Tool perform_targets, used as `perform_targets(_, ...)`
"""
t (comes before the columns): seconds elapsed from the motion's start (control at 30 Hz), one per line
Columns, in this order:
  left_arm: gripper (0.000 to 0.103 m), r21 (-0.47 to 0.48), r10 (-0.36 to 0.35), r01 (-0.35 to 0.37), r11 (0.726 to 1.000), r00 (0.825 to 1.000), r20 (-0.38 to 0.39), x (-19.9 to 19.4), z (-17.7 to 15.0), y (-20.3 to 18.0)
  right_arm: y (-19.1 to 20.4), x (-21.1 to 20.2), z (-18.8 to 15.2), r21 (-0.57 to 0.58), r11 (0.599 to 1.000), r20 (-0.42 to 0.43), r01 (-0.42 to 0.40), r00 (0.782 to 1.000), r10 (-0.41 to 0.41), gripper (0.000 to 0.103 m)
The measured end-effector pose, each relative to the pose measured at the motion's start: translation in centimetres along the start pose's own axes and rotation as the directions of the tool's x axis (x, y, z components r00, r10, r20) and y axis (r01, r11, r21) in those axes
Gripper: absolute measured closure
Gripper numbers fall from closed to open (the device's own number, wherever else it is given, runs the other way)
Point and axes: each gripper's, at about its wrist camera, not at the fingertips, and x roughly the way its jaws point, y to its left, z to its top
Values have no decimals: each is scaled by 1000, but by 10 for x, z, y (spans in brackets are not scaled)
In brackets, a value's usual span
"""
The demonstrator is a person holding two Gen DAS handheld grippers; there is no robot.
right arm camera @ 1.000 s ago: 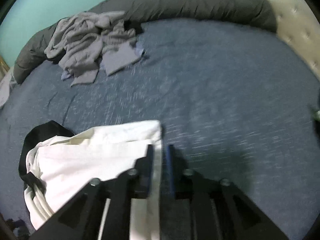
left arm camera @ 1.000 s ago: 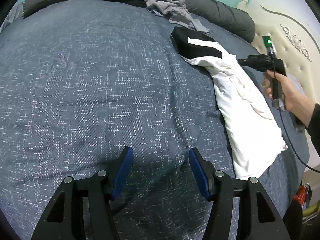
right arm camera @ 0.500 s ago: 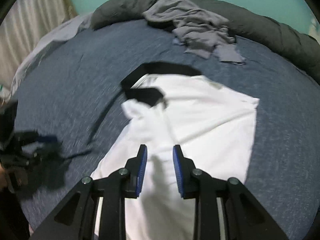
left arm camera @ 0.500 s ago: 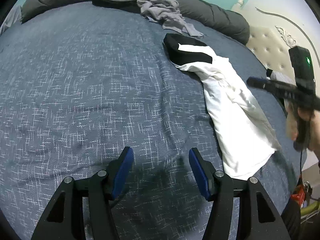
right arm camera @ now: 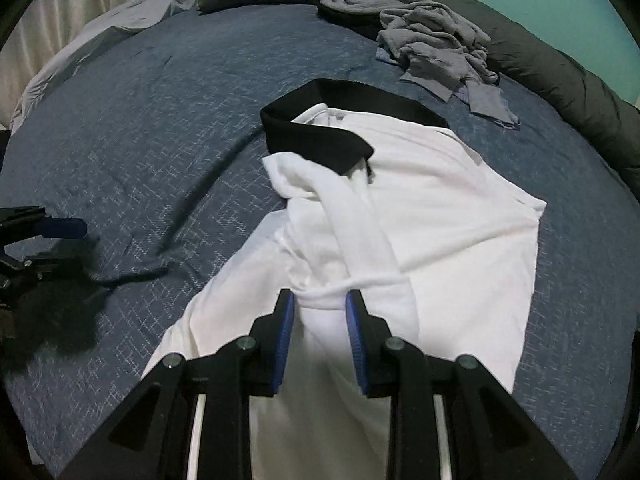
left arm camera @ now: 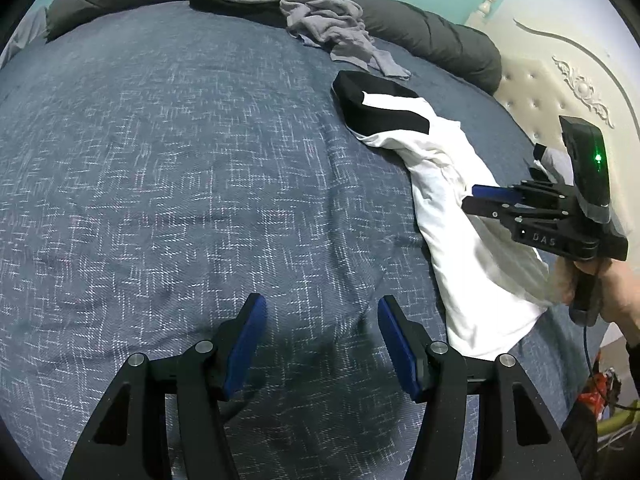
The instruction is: Fold clothes
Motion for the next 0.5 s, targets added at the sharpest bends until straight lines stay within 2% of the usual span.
perform_targets(0.23,41,4,-2,2,1000,1000,-2,0,0,-1,-1,6,-2,-9,1000,-12,9,1000,-9,76)
perform_targets(0.27,41,5,-2,2,1000,1000,-2,0,0,-1,-2,5,-2,-6,1000,-7,8,1000,-8,83)
perform_targets(0.3,41,5,-1,1,1000,1000,-1,0,0,-1,-4,4,-2,0,1000,-1,6,1000,-6,94)
perform_targets(0.5,41,2,-1,1,1000,1000,-4,1,0,1,-36,-21,8,105,994,77,-30,997,22,98)
